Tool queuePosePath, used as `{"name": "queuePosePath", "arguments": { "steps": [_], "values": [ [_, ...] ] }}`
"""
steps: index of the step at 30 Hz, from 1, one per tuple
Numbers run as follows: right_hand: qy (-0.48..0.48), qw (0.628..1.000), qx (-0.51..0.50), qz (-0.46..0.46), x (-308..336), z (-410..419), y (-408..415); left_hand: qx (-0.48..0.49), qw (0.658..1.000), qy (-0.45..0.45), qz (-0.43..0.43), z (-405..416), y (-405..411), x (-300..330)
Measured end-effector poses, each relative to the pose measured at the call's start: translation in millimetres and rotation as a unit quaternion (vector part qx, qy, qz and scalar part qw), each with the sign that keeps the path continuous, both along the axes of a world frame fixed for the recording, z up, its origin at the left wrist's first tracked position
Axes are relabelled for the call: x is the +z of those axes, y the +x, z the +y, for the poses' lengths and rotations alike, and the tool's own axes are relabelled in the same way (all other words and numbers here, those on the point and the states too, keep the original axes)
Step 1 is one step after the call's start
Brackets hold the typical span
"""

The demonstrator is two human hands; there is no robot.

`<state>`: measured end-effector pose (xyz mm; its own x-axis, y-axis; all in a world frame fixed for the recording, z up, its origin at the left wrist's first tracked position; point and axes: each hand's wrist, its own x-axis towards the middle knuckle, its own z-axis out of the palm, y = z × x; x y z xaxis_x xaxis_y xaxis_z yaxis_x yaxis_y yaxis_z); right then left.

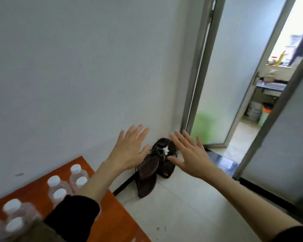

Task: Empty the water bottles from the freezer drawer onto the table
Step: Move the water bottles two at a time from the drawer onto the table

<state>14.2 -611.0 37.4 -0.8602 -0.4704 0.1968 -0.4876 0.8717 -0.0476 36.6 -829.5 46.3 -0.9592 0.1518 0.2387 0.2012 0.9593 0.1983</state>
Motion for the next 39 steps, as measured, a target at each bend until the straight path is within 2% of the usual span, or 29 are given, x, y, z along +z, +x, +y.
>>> {"name": "queuePosePath", "arguments": {
  "steps": [5,12,15,22,27,33,39],
  "values": [
    [0.022,0.986,-0.148,0.079,31.9,145.1,59.1,-0.1,0.992,0.028,0.075,134.6,13.6,39.6],
    [0.03,0.947,-0.305,0.093,45.1,333.2,188.1,-0.22,0.971,0.047,0.083,325.9,86.7,27.0],
    [0.025,0.925,-0.367,0.094,47.9,400.4,244.7,-0.276,0.958,0.024,0.077,401.8,114.0,29.6],
    [0.026,0.872,-0.479,0.101,42.1,504.9,315.5,-0.381,0.917,0.008,0.115,538.3,138.3,43.2],
    [0.048,0.842,-0.531,0.079,36.4,586.6,338.8,-0.462,0.88,-0.035,0.108,642.7,130.8,30.9],
    [0.078,0.81,-0.579,0.052,22.6,688.2,331.4,-0.504,0.857,-0.023,0.105,763.5,103.9,14.9],
    [0.073,0.781,-0.62,0.009,7.8,775.5,325.7,-0.595,0.799,-0.058,0.064,877.7,94.4,-6.8]
  ]
}}
